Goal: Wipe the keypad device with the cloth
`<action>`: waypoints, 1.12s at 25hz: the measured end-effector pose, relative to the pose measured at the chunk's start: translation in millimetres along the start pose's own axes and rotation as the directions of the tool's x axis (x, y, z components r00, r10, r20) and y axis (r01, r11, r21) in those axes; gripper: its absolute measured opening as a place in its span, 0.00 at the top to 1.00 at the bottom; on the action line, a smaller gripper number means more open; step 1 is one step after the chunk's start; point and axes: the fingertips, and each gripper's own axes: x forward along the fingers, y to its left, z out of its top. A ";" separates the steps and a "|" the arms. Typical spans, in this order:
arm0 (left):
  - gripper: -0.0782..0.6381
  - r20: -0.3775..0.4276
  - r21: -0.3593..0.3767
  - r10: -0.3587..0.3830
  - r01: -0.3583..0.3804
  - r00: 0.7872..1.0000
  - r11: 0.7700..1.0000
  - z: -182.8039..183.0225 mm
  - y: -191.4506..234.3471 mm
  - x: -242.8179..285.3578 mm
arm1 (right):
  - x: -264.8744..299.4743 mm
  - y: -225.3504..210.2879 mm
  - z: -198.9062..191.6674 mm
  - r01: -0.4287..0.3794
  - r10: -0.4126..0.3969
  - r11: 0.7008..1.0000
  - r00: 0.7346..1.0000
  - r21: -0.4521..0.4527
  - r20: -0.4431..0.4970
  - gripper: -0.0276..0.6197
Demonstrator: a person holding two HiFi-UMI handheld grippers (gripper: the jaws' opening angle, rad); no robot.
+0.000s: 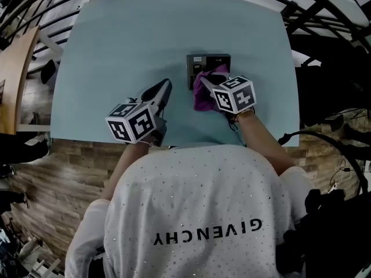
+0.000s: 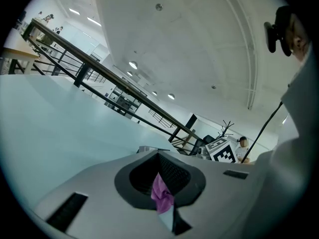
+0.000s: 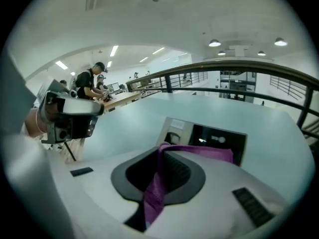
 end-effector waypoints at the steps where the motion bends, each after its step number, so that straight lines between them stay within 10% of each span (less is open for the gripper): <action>1: 0.89 -0.004 0.000 -0.005 0.005 1.000 1.000 -1.5 1.2 0.3 | 5.8 9.9 -3.0 -0.025 0.025 0.999 0.999 -0.025 -0.023 0.91; 14: 0.89 -0.057 -0.013 -0.048 0.047 0.997 0.999 -16.4 20.8 0.0 | 20.6 10.6 -27.8 0.083 -0.089 0.994 0.993 -0.070 -0.080 0.91; 28: 0.89 -0.091 0.003 -0.082 0.083 0.992 0.997 -21.4 11.6 12.1 | -26.6 -67.9 -62.5 0.278 -0.273 0.918 0.960 0.283 -0.055 0.91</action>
